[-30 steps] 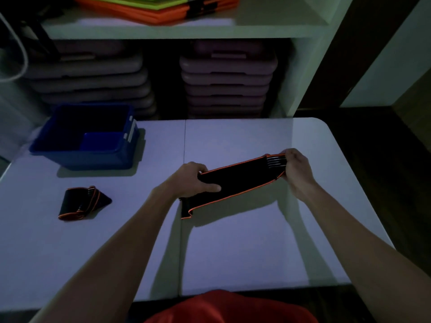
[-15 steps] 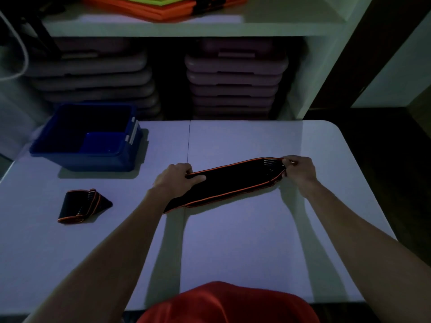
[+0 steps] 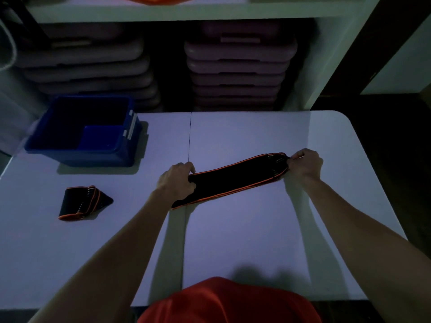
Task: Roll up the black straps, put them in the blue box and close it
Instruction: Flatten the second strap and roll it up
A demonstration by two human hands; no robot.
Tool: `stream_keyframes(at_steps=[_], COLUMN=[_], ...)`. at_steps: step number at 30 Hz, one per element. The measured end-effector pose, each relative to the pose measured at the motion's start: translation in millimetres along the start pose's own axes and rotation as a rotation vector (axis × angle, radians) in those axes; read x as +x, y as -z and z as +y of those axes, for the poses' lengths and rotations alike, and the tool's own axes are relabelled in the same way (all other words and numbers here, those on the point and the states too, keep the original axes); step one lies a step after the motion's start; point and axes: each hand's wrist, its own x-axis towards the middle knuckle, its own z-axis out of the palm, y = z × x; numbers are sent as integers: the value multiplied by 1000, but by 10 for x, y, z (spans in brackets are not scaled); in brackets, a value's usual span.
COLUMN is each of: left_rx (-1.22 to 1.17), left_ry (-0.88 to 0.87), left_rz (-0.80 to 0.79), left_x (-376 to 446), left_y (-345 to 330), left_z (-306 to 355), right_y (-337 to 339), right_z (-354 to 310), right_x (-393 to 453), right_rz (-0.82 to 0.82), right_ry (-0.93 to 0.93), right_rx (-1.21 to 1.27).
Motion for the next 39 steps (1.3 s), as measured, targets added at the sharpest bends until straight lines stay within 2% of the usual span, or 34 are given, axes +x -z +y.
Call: stream_keyframes(at_steps=[9,19,22,26,28,31,35,39], left_rx=[-45,-132,-53,-160,-238,-413,-589,-696], left_ry=[0,25,101,193,259,405,520,579], left_rz=[34,150,61,-14,-23,-43,-39,-54], left_x=[74,57,1,-88,-129,-170,-326,-456], left_y=[55,-25,-50,-92,-122,-191,-331,-501], left_z=[9,-15,-11,13,46,101,269,465], right_y=[-84,10,3,-52,-96,-231,-493,-621], right_z=[-11,120,163,160,154,221,385,419], right_x=[-166,71,100,-107,-346,-783,-1268,-1453], right_rz=[-89,34,38,51,73,-75,-390,-454], right_ry=[61,143,193,202,330,449,359,362], right_rx=[57,-198,-211,-108,-148,-105,-53,-36])
